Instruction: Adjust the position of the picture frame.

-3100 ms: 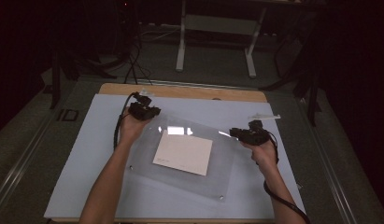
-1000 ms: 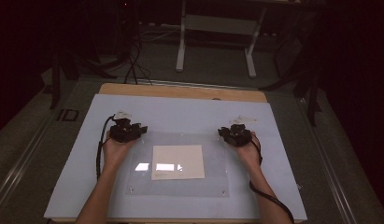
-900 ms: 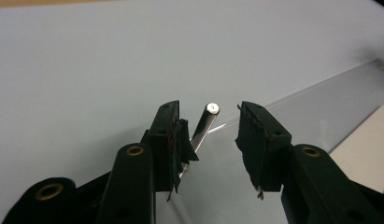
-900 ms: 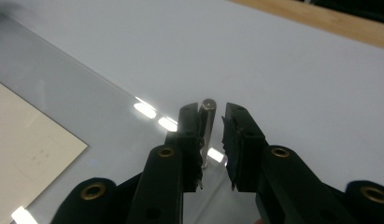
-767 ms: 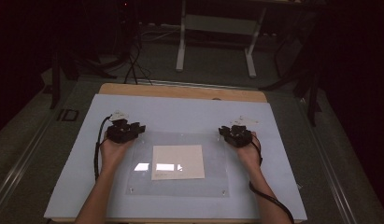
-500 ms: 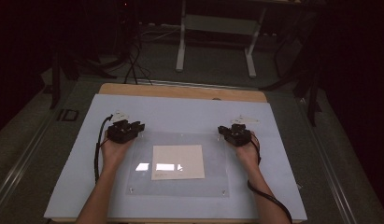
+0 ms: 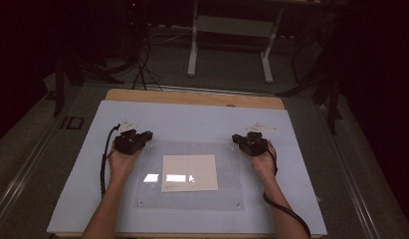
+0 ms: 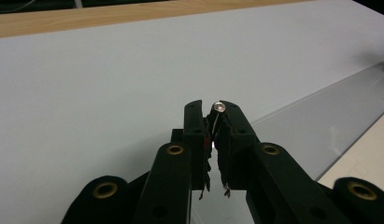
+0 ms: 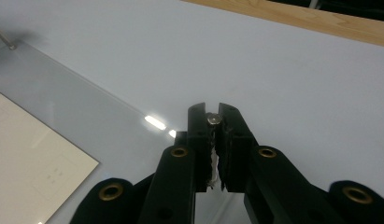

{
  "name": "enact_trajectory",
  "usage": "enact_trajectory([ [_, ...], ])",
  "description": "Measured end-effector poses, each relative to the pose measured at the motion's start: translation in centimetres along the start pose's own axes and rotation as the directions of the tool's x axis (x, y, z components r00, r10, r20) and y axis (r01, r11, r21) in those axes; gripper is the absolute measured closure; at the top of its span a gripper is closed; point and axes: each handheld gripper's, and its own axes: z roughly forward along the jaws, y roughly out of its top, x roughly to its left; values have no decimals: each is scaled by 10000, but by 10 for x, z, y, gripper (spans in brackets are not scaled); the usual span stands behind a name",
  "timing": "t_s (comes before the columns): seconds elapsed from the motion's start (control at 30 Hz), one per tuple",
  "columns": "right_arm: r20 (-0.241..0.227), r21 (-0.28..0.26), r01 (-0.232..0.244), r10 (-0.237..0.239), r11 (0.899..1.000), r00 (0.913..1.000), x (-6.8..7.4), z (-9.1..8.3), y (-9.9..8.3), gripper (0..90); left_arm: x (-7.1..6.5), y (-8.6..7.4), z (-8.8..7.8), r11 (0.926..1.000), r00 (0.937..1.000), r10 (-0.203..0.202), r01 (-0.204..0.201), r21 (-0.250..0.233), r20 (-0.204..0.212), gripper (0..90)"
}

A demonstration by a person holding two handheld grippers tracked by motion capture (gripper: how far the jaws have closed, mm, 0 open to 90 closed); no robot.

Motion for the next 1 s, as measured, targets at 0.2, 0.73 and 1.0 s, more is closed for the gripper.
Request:
enact_trajectory([
  [0.2, -79, -31, -117, 117, 9999, 9999, -1, 0, -1, 845, 1, -1, -1, 9997, 9997, -206, 207, -102, 110, 817],
  [0.73, -167, -18, -293, 292, 9996, 9994, -2, 0, -1, 842, 0, -1, -2, 9996, 9999, 49, -47, -277, 91, 823],
  [1.0, -292, 88, -648, 651, 9979, 9975, -4, 0, 0, 838, 1, -1, -2, 9994, 9998, 188, -186, -286, 65, 837],
])
